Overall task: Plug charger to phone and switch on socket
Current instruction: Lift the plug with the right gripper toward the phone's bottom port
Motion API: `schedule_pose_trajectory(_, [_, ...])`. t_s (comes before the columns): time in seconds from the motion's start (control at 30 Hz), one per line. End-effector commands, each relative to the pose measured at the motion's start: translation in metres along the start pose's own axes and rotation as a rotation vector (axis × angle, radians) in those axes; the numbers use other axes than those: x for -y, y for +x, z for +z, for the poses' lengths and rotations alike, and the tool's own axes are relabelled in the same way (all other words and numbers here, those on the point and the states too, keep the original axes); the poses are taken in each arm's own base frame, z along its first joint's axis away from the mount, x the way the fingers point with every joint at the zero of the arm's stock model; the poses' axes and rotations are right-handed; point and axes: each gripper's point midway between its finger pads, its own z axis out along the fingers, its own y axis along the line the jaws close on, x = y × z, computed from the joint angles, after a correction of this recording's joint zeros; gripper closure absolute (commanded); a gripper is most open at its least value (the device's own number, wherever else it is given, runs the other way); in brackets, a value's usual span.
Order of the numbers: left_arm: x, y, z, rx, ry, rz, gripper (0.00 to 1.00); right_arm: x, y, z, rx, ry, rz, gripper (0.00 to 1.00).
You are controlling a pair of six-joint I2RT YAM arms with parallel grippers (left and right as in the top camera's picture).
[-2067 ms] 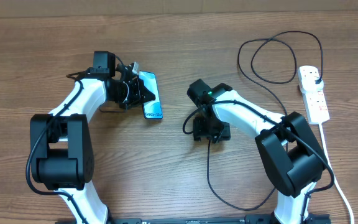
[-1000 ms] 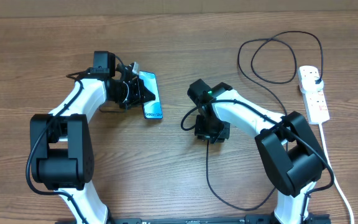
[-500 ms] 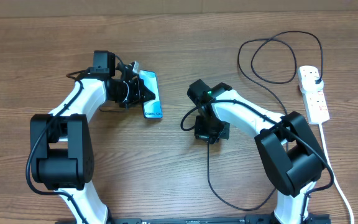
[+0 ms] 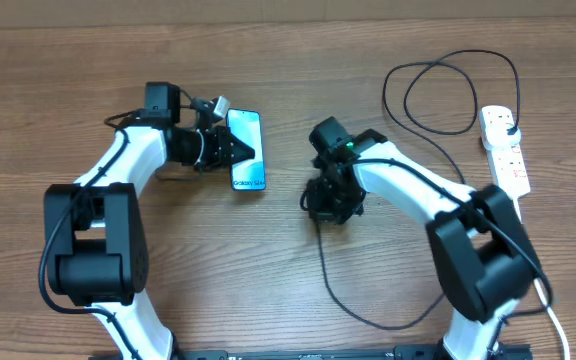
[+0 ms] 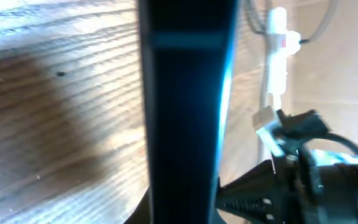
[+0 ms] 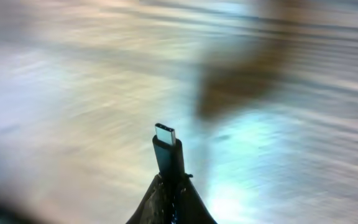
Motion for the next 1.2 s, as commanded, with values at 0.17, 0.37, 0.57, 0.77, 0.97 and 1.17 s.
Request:
schedule_pose_trajectory(0.17, [0.035,-0.008,-0.037,0.112,0.377,0.173,0.96,-0.088,0.035,-0.041,-0.043,-0.465,-0.36,0.96])
schedule_pose_trajectory(0.37, [0.043,-0.012,-0.043,0.138,0.435,0.23,0.96,-0.116,0.031,-0.032,0.015,-0.59,-0.402,0.96])
schedule_pose_trajectory(0.57, [0.048,-0.013,-0.048,0.146,0.472,0.239,0.95,-0.136,0.018,-0.018,0.105,-0.653,-0.339,0.96])
schedule_pose_trajectory(0.77, [0.044,-0.015,-0.052,0.156,0.468,0.215,0.96,-0.137,0.006,-0.01,0.181,-0.633,-0.3,0.96])
schedule_pose_trajectory(0.97, [0.043,-0.016,-0.054,0.151,0.47,0.171,0.96,-0.135,-0.015,-0.014,0.262,-0.608,-0.217,0.96])
schedule_pose_trajectory(1.17, [0.043,-0.016,-0.054,0.146,0.471,0.149,0.96,-0.132,-0.022,-0.018,0.282,-0.613,-0.204,0.96])
